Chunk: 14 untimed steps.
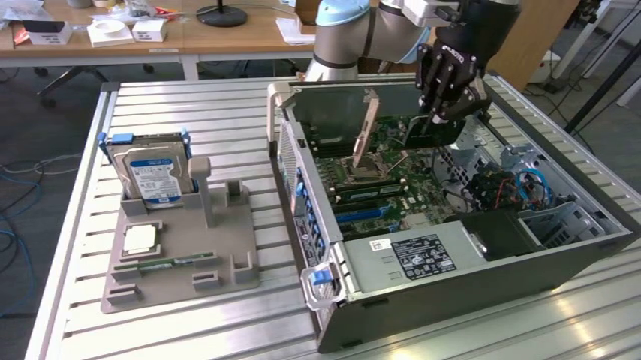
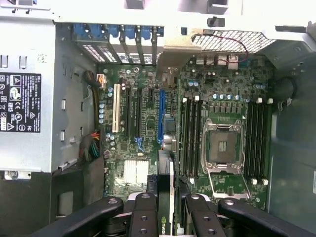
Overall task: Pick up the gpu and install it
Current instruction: 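Insert the gpu into the slot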
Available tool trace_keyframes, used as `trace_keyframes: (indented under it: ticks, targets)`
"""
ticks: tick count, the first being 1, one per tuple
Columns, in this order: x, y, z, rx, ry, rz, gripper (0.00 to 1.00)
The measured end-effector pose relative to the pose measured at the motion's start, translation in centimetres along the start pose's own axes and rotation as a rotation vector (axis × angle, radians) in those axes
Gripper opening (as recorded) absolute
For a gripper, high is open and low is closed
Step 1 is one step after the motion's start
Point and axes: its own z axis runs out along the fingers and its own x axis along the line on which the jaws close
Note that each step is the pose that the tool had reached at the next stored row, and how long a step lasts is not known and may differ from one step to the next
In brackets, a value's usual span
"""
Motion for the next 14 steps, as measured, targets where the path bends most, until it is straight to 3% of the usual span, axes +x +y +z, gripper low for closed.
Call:
trace_keyframes:
  ticks: [3,6,8,14]
  targets:
    - [0.0,0.09,0.05,0.0017,0.0006,0.0,0.26]
    - [-0.1,0.48,0.32,0.0202,0.001,-0.001,0.26]
    - [-0.1,0.75,0.5,0.029,0.0011,-0.001,0.26]
    - [-0.1,1.09,1.16,0.0304,0.0014,-0.001,0.26]
